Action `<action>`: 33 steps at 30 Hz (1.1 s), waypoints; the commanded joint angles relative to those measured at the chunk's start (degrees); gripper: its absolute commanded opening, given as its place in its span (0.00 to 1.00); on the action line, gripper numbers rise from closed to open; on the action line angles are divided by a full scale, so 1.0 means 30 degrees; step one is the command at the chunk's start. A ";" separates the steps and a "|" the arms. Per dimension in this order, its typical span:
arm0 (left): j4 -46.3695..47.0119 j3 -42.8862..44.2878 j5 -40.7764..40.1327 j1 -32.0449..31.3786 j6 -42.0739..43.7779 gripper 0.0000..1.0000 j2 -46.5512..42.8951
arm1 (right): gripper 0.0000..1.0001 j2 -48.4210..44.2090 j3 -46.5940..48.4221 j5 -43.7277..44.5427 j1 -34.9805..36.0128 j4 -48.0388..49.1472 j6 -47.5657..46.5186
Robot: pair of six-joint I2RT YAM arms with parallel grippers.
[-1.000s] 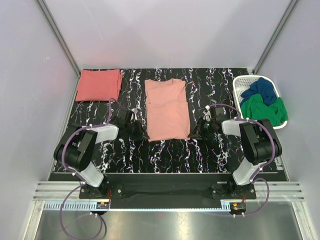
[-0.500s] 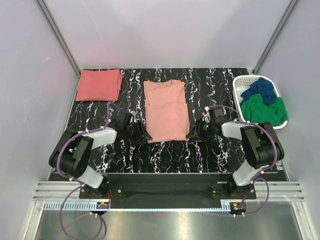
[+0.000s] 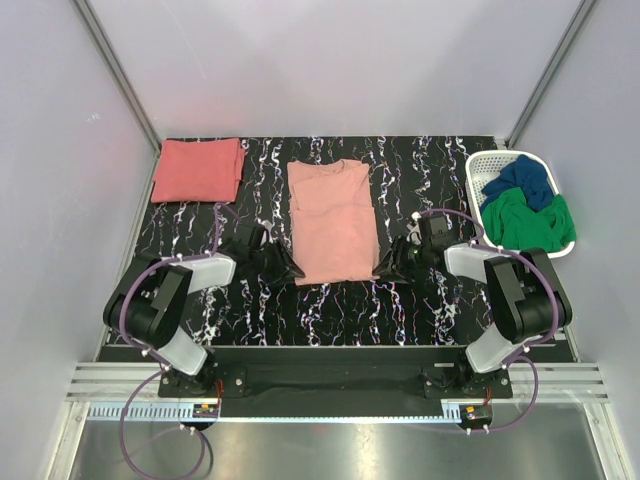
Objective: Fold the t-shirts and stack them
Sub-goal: Fold the tshirt
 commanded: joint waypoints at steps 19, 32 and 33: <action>-0.4350 -0.2728 -0.1845 -0.0204 0.1060 0.00 -0.3494 | 0.00 -0.4278 -0.2767 0.3529 0.1917 -0.2683 0.1125; -0.7486 -0.1795 -0.1316 -0.0409 0.0385 0.00 -0.9738 | 0.00 -1.0379 -0.1981 0.4585 0.2505 -0.6200 0.1566; -0.7865 -0.1560 -0.1375 -0.0409 0.0415 0.00 -0.9797 | 0.00 -1.0467 -0.1774 0.4702 0.2505 -0.6345 0.1479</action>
